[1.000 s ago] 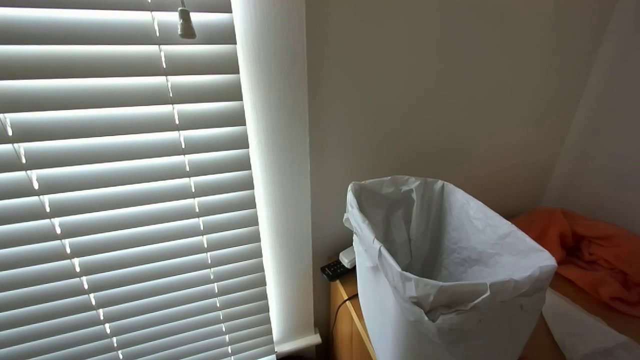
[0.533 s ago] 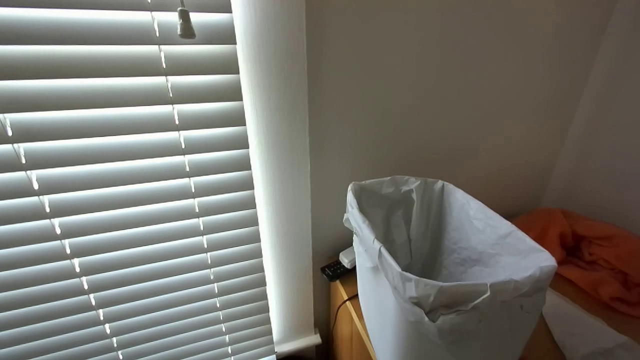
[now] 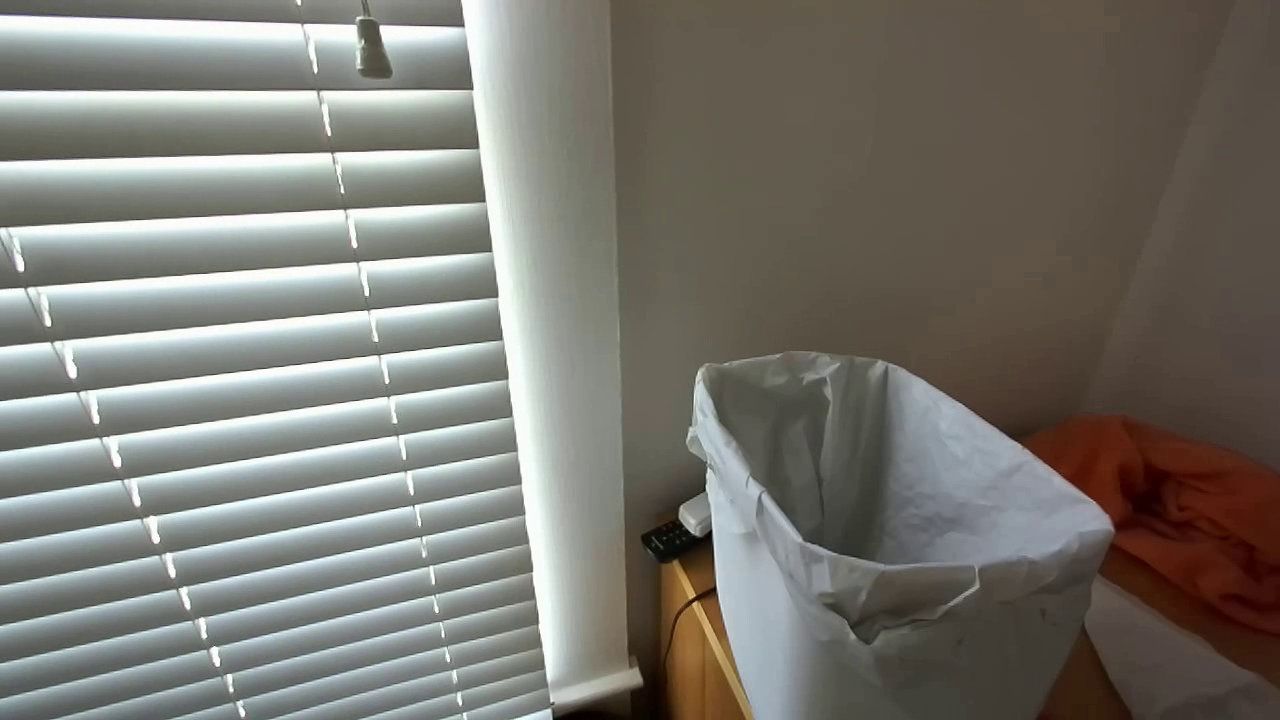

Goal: Put the orange packet in the white bin

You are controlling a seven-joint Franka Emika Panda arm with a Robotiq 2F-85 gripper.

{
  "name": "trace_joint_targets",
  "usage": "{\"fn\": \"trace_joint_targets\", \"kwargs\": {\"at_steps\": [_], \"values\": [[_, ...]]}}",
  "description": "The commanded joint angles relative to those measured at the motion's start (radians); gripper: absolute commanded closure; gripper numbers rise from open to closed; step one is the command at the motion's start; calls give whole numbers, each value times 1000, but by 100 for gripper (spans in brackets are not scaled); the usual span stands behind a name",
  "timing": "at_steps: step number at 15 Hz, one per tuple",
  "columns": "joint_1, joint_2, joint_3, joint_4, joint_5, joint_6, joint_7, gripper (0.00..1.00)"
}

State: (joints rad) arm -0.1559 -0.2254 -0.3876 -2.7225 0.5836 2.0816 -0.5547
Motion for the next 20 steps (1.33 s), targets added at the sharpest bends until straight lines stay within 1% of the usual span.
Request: {"fn": "trace_joint_targets", "kwargs": {"at_steps": [1,4,6,8,11,18,19,20], "values": [[38,162,33,66,201,58,-152,0],[31,262,96,118,343,92,-232,0],[23,326,138,156,407,98,-267,0],[19,393,175,195,436,104,-288,0],[11,473,213,244,450,105,-304,0],[-9,603,261,334,447,102,-321,1],[-12,615,264,343,442,100,-321,25],[-15,624,267,349,442,100,-322,26]]}}
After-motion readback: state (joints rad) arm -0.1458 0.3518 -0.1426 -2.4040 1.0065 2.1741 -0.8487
